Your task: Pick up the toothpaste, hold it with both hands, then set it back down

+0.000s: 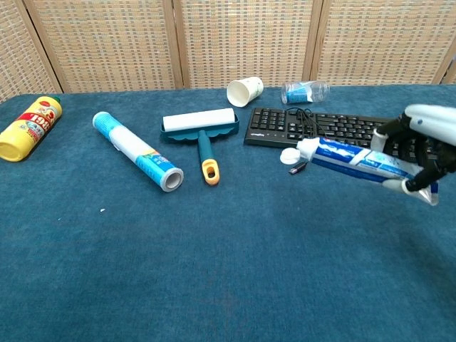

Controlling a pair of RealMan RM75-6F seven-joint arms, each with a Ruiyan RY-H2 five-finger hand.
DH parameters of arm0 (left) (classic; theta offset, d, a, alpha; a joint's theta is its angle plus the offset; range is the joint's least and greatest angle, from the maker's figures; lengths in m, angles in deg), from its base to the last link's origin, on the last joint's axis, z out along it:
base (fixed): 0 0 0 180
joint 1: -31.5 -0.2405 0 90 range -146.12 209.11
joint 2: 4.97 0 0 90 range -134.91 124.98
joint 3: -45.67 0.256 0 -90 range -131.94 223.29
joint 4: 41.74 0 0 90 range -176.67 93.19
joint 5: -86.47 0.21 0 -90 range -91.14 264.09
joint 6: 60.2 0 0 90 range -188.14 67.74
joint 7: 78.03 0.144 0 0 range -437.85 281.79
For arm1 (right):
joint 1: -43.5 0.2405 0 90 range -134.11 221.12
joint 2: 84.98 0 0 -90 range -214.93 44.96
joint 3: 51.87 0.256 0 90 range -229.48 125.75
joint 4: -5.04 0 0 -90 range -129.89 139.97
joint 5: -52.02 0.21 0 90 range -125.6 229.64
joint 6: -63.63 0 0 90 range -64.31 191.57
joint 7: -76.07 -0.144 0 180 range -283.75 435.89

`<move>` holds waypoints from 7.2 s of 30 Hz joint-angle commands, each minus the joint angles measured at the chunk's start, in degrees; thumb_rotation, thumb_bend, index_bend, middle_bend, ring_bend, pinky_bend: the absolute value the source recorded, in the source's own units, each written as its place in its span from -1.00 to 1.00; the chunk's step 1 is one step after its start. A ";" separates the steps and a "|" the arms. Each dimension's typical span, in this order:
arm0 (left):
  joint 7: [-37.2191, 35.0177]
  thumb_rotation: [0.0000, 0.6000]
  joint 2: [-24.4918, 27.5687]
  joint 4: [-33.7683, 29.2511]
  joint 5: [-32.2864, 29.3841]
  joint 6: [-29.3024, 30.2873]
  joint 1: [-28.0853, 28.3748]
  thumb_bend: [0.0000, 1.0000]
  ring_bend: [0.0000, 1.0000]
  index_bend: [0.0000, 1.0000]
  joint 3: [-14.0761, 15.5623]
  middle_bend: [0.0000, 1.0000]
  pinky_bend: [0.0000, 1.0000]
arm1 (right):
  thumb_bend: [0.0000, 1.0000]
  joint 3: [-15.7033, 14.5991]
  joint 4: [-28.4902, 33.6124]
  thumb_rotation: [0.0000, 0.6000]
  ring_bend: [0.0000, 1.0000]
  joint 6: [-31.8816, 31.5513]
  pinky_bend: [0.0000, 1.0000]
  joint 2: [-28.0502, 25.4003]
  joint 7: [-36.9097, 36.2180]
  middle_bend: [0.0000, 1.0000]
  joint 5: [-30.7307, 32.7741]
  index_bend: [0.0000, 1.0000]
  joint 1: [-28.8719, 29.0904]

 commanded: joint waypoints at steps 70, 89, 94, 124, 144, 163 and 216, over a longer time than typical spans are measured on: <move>-84.61 -0.38 -21.74 7.75 -10.07 -24.25 26.69 -1.00 -1.00 -1.00 -20.87 -1.00 -1.00 | 0.44 17.60 20.99 1.00 0.15 4.54 0.28 -11.52 5.55 0.33 44.88 0.41 33.91; -82.34 -0.26 -23.20 5.96 -10.04 -24.23 28.59 -1.00 -1.00 -1.00 -21.80 -1.00 -1.00 | 0.43 12.55 19.08 1.00 0.15 1.06 0.29 -8.30 8.34 0.34 41.45 0.42 35.55; -76.33 -0.27 -23.28 6.08 -10.15 -24.20 29.20 -1.00 -1.00 -1.00 -20.94 -1.00 -1.00 | 0.43 11.61 18.92 1.00 0.16 -0.69 0.29 -7.71 10.65 0.34 40.81 0.43 36.15; -40.04 -0.38 -26.52 2.54 -26.72 -27.71 35.89 -1.00 -1.00 -1.00 -23.28 -1.00 -1.00 | 0.43 9.60 19.44 1.00 0.17 -6.71 0.30 -4.86 20.97 0.34 38.19 0.43 38.29; -14.75 -0.33 -26.73 0.35 -39.44 -27.98 41.09 -1.00 -1.00 -1.00 -23.27 -1.00 -1.00 | 0.42 10.24 20.35 1.00 0.17 -6.77 0.31 -4.25 22.03 0.34 36.90 0.42 38.51; -7.41 -0.23 -27.22 0.06 -42.18 -26.80 41.08 -1.00 -1.00 -1.00 -24.67 -1.00 -1.00 | 0.42 11.23 21.58 1.00 0.17 -7.35 0.31 -4.43 22.80 0.34 37.03 0.42 38.85; -8.67 0.19 -6.02 11.95 -10.97 -23.26 17.90 -1.00 -1.00 -1.00 -14.09 -1.00 -1.00 | 0.40 -4.14 9.31 1.00 0.17 -4.94 0.32 2.13 25.13 0.33 29.16 0.39 28.63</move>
